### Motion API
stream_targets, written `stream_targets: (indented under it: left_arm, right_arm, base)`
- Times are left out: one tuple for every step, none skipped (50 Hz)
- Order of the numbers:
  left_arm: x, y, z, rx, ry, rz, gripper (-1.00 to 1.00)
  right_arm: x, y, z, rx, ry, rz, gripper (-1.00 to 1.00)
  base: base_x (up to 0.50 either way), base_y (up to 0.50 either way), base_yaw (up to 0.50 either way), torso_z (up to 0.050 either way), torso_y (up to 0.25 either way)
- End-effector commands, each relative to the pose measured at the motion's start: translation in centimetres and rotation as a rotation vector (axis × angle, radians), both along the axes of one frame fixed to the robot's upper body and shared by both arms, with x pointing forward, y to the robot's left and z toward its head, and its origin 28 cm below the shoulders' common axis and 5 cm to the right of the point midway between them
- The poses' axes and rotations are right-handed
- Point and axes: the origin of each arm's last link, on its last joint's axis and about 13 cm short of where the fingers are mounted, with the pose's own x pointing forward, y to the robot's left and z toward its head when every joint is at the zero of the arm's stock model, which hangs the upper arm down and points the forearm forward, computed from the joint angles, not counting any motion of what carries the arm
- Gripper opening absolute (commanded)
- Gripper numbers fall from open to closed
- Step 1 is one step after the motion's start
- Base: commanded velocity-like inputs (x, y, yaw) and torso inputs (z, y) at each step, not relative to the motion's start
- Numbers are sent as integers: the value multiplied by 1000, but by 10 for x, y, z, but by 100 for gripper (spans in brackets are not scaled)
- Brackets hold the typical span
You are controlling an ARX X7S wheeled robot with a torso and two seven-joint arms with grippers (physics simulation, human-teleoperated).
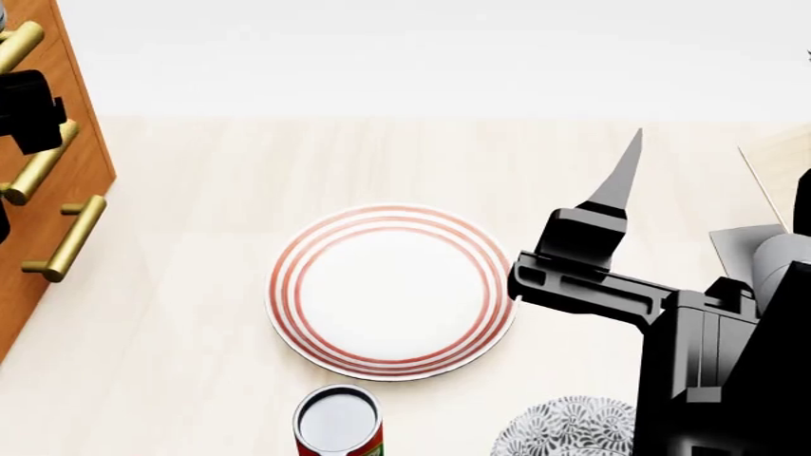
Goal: Close the top drawer of the cabinet.
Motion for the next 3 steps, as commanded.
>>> stream_targets:
  left_arm:
    - [-8, 35, -3, 110, 34, 172, 100]
    - [-9, 36, -3, 108, 34, 175, 100]
    - [-11, 38, -4, 106, 35, 180, 100]
  right_arm:
    - [1, 2, 1, 1, 0, 6, 100]
    - [1, 2, 1, 1, 0, 7, 100]
    - [1, 2, 1, 0, 0, 7, 100]
  base:
    - [0, 0, 0, 0, 10]
    - [0, 0, 0, 0, 0]
    - [0, 0, 0, 0, 0]
